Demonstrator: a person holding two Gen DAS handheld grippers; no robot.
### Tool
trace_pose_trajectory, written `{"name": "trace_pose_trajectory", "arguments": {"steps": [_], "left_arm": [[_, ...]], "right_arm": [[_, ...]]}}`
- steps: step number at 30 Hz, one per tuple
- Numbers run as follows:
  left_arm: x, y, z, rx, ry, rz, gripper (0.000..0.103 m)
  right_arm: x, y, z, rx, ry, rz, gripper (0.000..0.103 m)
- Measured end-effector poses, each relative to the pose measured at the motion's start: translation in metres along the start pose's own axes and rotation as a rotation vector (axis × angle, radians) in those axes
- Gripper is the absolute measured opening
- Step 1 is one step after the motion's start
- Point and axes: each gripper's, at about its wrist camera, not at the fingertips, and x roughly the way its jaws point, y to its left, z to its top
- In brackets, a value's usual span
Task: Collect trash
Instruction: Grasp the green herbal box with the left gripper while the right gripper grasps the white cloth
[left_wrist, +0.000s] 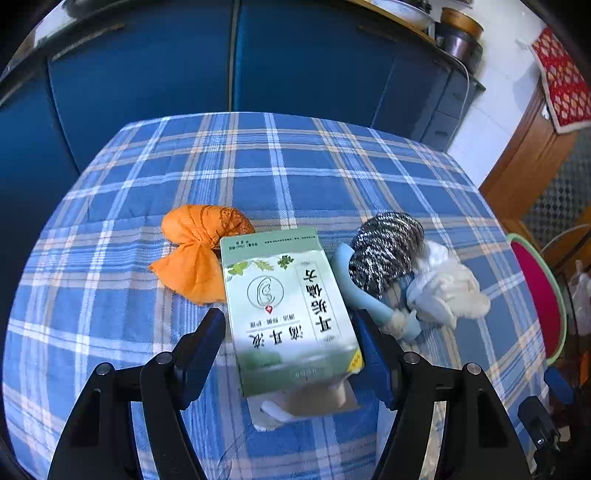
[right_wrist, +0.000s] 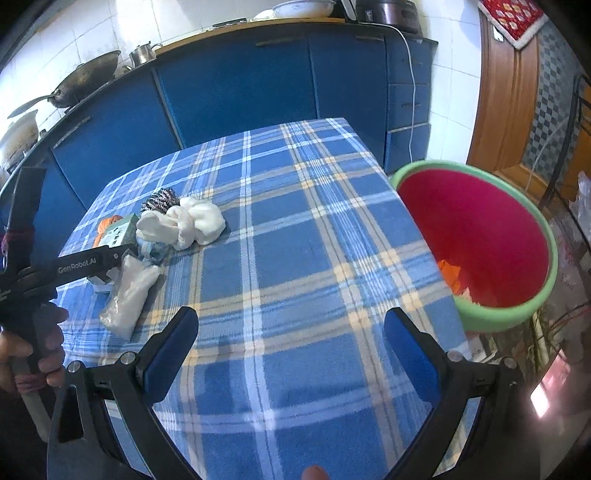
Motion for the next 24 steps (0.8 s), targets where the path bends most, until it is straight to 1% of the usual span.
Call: {"name": "trace_pose_trajectory", "arguments": {"steps": [5,12,16,18,20,24], "left_arm": [[0.002,0.001,0.002,0.009,-0.031,-0.007,0.071],[0.002,0.006,0.003,-0.002,-0.064,-0.035,0.067],[0.001,0.006,0.001,0.003,-0.078,-0.042,0.067],[0.002,0.006,0.0,0.006,-0.087,-0.04,0.067],[0.002,0.006,-0.001,0.01,-0.094,-0.039,0.067],[0.002,0.007,-0.001,0.008,-0.102,-0.046,0.066]], "right_arm": [[0.004,0.01,0.018,-0.043,-0.013,0.009,0.1],[0.023,0.034,0.038,-0.081,0.002,0.048,0.1],[0.038,0.047,0.049,-0.079,0.018,0.103,0.1],[0.045,0.052,0.052,-0.082,0.026,0.116,0.098],[0.053,0.057,0.056,-0.083,0.037,0.124,0.09],[0.068,0.064,0.059,-0.079,0.057,0.144,0.087]]}}
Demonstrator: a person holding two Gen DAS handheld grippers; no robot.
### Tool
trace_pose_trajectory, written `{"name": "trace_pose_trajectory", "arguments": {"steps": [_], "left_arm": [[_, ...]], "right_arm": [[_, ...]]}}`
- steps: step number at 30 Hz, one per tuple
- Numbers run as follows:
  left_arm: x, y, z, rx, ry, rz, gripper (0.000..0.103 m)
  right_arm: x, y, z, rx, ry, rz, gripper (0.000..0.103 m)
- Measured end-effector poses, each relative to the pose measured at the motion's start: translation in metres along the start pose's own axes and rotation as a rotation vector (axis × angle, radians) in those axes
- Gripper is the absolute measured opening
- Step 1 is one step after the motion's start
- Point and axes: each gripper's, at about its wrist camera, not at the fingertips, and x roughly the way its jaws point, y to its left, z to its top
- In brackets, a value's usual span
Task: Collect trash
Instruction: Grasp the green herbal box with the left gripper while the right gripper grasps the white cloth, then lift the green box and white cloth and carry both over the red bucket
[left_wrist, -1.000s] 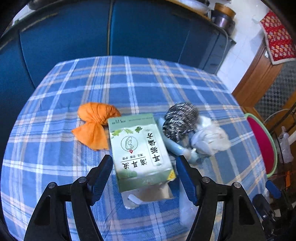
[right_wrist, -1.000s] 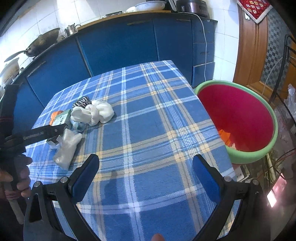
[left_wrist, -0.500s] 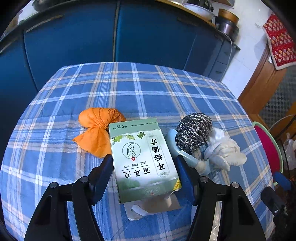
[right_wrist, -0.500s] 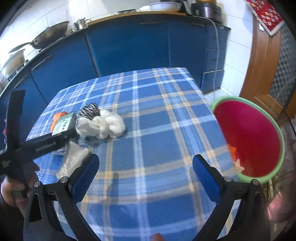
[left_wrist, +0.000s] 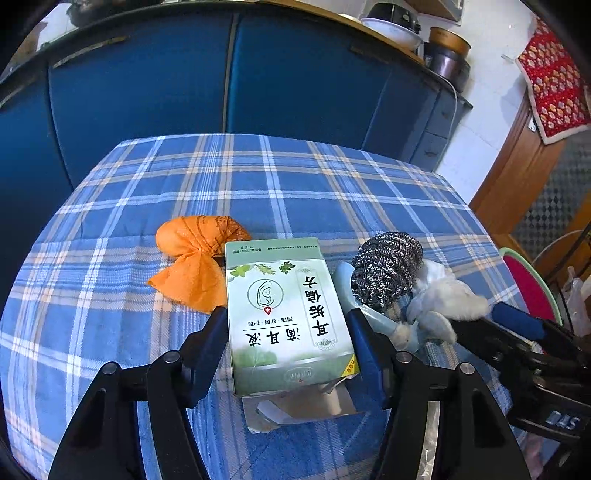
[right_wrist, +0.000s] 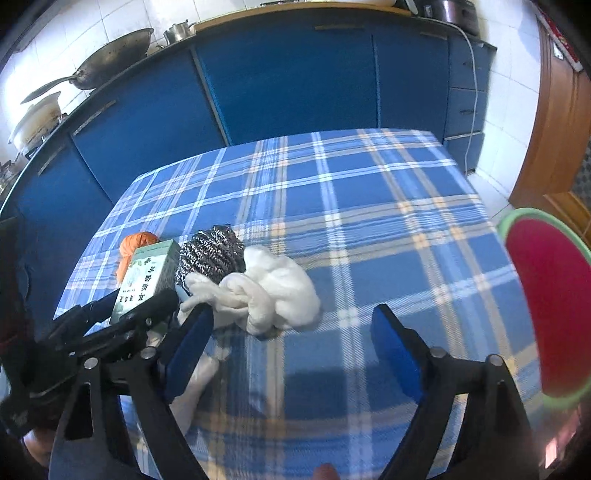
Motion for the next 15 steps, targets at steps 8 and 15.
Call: {"name": "trace_pose_trajectory", "arguments": {"steps": [8,15], "left_arm": [[-0.001,0.001,0.0,-0.007,-0.002,-0.009,0.066],[-0.001,0.002,0.0,-0.01,-0.003,-0.011,0.066]], "right_arm": [[0.016,0.009,-0.001,-0.039,0.018,0.014,0.054],[0.015,0.01,-0.004,-0.044,0.009,0.023,0.028]]}}
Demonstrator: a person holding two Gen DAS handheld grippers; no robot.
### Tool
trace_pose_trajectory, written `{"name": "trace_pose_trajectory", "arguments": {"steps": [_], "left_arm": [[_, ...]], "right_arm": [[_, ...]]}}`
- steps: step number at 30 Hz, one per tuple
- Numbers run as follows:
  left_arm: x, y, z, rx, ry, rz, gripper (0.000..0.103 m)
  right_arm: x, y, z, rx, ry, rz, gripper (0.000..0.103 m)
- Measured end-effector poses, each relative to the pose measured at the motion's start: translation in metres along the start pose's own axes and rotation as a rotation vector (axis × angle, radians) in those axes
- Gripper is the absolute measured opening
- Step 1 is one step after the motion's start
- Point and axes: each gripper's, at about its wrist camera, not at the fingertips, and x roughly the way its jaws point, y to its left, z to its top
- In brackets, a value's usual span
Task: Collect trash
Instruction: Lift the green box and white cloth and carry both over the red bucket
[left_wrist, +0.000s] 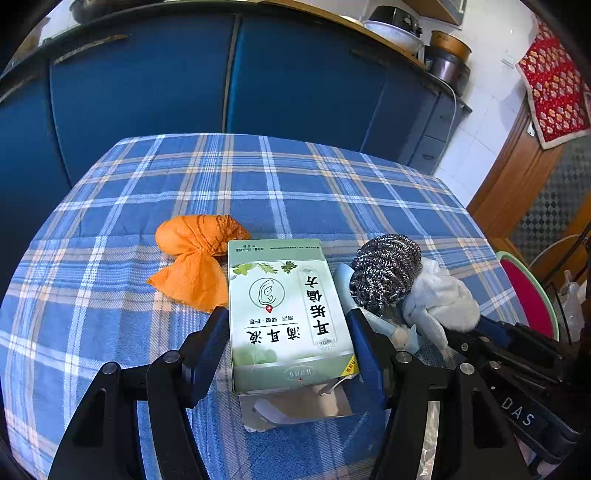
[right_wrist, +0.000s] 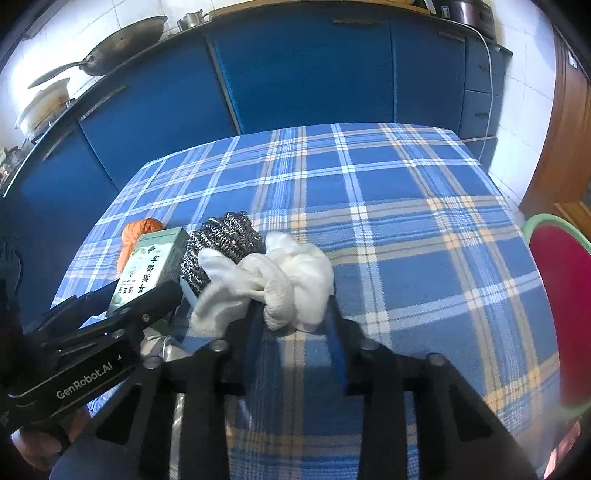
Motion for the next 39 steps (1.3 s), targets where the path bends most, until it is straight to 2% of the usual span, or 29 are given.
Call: {"name": "trace_pose_trajectory", "arguments": {"steps": [2,4,18,39], "left_arm": [[0.0,0.0,0.0,-0.001,-0.001,0.002,0.065],[-0.001,-0.001,-0.001,-0.004,0.0,0.009,0.064],[-0.044,-0.016,-0.002,0.014,-0.052,0.026,0.062],[-0.095,-0.073,-0.004,0.121,-0.118,-0.054,0.062]], "right_arm": [[-0.002,0.0,-0.002,0.003,-0.001,0.002,0.022],[-0.006,0.0,-0.004,0.004,-0.007,0.002,0.02],[-0.068,-0.021,-0.029,0.074,-0.091,0.014,0.02],[-0.132,-0.054,-0.053,0.154,-0.191,0.009,0.02]]}}
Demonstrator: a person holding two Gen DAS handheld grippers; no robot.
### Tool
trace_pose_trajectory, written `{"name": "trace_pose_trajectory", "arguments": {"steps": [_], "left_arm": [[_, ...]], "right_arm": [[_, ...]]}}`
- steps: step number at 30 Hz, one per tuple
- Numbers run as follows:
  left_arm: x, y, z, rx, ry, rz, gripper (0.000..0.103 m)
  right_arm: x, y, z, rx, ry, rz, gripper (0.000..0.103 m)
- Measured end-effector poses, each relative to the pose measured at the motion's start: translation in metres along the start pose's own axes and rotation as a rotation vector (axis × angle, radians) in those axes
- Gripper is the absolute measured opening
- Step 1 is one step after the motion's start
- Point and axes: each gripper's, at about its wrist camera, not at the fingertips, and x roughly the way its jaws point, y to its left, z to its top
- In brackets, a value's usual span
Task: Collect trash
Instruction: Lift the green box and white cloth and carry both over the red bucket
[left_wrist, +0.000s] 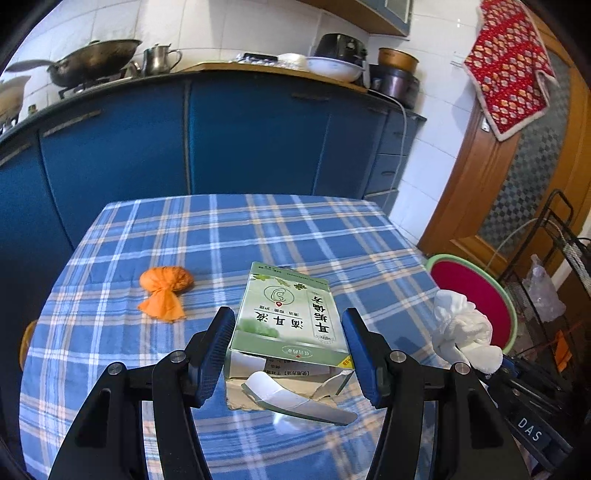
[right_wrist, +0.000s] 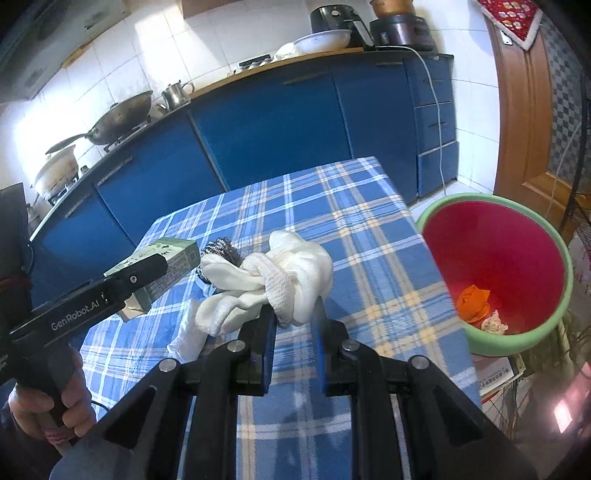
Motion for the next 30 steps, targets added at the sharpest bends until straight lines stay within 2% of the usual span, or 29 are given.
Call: {"name": "trace_pose_trajectory", "arguments": {"steps": [18,30], "left_arm": [[0.004,-0.059,0.003,0.09,0.014,-0.077,0.062],[0.013,-0.077,0.004,0.114,0.033,-0.089,0.062]], "right_arm": [[-0.037,-0.035,0.004,0.055,-0.07,-0.048,0.02],[-0.046,-0.058,0.008,0.087,-0.097,-0.074,0.02]]}}
